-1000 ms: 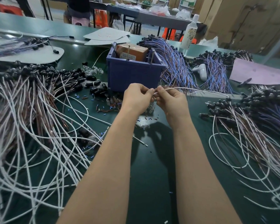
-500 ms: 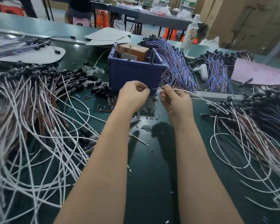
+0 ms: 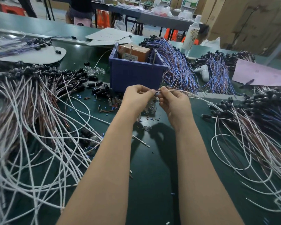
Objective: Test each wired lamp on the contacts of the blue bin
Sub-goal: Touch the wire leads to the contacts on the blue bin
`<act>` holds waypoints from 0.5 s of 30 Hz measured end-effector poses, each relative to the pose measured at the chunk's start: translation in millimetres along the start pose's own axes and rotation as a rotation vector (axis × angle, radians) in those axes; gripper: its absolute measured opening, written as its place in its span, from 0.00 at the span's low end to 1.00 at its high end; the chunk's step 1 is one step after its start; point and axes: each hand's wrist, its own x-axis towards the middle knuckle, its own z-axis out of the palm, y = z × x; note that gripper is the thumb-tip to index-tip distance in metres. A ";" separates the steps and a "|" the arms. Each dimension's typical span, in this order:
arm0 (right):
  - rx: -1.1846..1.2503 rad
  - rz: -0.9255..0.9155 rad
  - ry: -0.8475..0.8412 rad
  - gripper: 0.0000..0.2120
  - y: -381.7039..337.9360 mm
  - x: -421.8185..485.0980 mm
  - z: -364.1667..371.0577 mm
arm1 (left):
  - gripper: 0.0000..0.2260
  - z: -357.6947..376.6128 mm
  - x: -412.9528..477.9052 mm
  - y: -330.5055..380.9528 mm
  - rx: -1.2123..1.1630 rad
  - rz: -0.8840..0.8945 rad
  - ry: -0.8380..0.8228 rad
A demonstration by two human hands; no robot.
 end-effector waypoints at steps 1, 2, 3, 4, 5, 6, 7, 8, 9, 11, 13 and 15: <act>-0.002 0.000 0.000 0.11 0.2 0.2 -0.3 | 0.07 0.5 0.4 -0.1 -0.009 -0.002 0.007; -0.004 0.000 0.002 0.11 0.4 0.4 -0.5 | 0.06 0.9 0.7 -0.3 -0.008 0.000 0.011; -0.005 -0.002 0.004 0.11 1.0 0.8 -0.7 | 0.06 1.5 0.9 -0.5 -0.001 0.003 0.015; -0.007 -0.005 0.005 0.12 1.7 1.4 -0.6 | 0.06 2.1 0.7 -0.7 0.006 0.007 0.015; -0.011 -0.010 0.007 0.12 2.4 2.0 -0.3 | 0.06 2.7 0.4 -0.9 0.007 0.008 0.011; -0.016 -0.016 0.009 0.12 3.4 2.6 0.2 | 0.06 3.5 -0.1 -1.1 0.004 0.005 0.006; -0.019 -0.022 0.015 0.12 4.2 3.1 0.3 | 0.07 3.9 -0.5 -1.1 0.000 -0.001 0.006; -0.019 -0.030 0.029 0.11 4.7 3.7 -0.3 | 0.07 3.8 -0.6 -1.0 0.002 -0.008 0.016; -0.016 -0.037 0.052 0.11 4.3 4.3 -2.1 | 0.08 2.5 -0.4 -0.9 0.012 -0.014 0.035; 0.011 -0.049 0.114 0.11 2.3 5.7 -8.0 | 0.08 -2.2 1.2 -1.5 0.034 -0.026 0.078; 0.059 -0.059 0.152 0.10 0.6 6.6 -12.5 | 0.10 -7.2 3.2 -2.1 0.022 -0.044 0.114; 0.089 -0.060 0.153 0.11 0.6 6.1 -11.0 | 0.10 -8.7 4.3 -2.2 0.001 -0.063 0.142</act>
